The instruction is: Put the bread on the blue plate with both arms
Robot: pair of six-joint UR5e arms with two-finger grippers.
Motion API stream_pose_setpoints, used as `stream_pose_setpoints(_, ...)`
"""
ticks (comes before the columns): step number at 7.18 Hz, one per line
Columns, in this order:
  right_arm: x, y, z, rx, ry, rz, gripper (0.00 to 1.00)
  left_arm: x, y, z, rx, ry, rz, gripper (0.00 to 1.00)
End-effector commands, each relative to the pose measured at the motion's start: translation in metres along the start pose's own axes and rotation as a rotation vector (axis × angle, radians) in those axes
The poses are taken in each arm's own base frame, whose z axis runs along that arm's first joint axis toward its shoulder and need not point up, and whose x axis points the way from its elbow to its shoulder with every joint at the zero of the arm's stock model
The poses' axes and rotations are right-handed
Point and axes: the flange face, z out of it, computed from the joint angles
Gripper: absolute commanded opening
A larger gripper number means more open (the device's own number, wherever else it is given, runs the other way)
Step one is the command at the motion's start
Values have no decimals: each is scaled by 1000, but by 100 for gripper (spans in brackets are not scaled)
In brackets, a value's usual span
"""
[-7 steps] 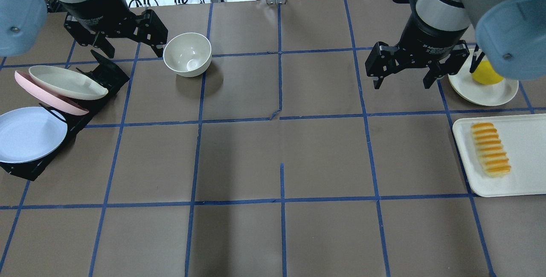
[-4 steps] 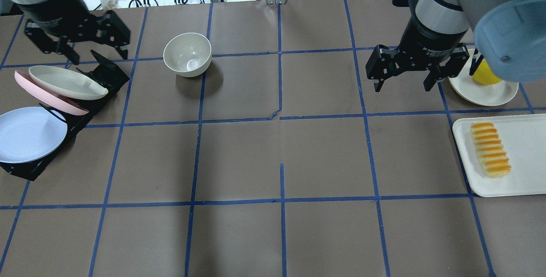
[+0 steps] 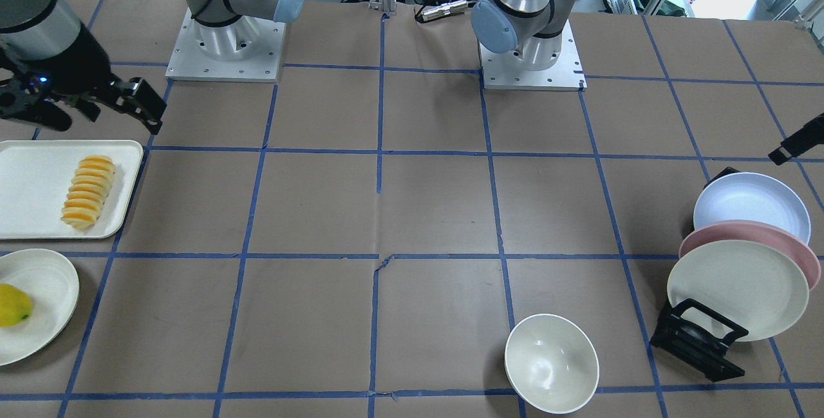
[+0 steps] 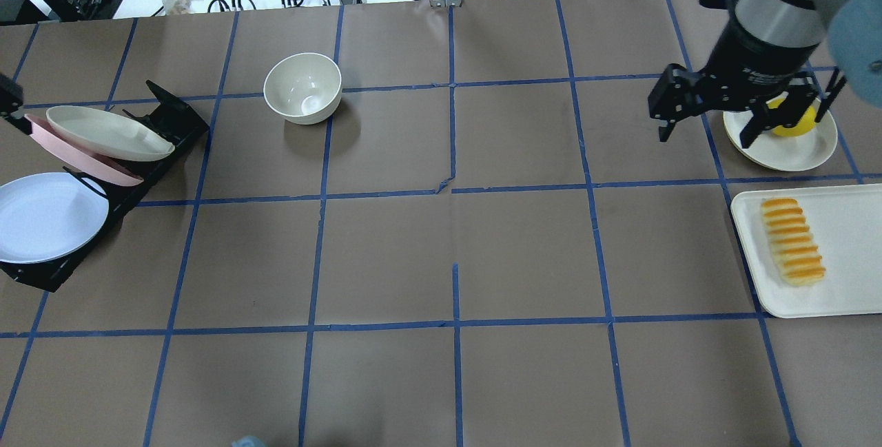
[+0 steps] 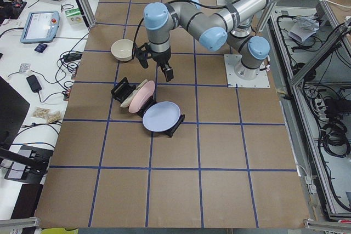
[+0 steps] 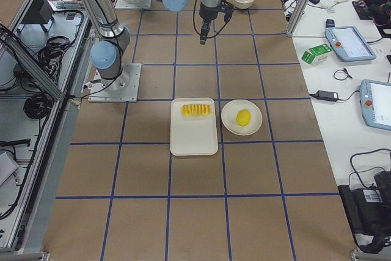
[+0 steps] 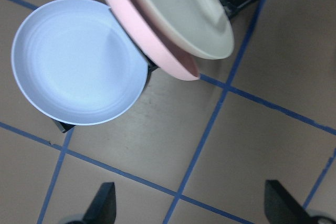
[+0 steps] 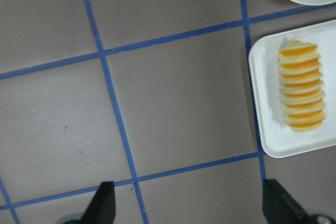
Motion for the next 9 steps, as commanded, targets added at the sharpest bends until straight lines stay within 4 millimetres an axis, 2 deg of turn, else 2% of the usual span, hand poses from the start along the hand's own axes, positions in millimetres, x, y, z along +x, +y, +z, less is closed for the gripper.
stream_pose_setpoints(1, 81, -23, 50, 32, 29, -15, 100, -63, -37, 69, 23, -17, -62, 100)
stream_pose_setpoints(2, 108, -36, 73, 76, 43, -39, 100, -76, -45, 95, -8, -30, -72, 100)
stream_pose_setpoints(3, 132, -42, 104, 41, 28, -28, 100, -94, -61, 127, 21, -60, -88, 100)
stream_pose_setpoints(4, 151, -42, 127, -3, 11, 17, 100, -98, -65, 157, -8, -58, -89, 100)
stream_pose_setpoints(6, 154, -44, 174, -52, -8, 17, 100, -121, -62, 176, -32, -49, -115, 100)
stream_pose_setpoints(7, 158, -52, 182, 15, 22, 9, 100, -123, -61, 173, -28, -52, -117, 100)
stream_pose_setpoints(8, 159, -55, 196, 0, 17, 3, 100, -126, -59, 172, -41, -85, -114, 100)
stream_pose_setpoints(9, 163, -56, 204, -18, 16, 6, 100, -128, -59, 177, -56, -102, -111, 92)
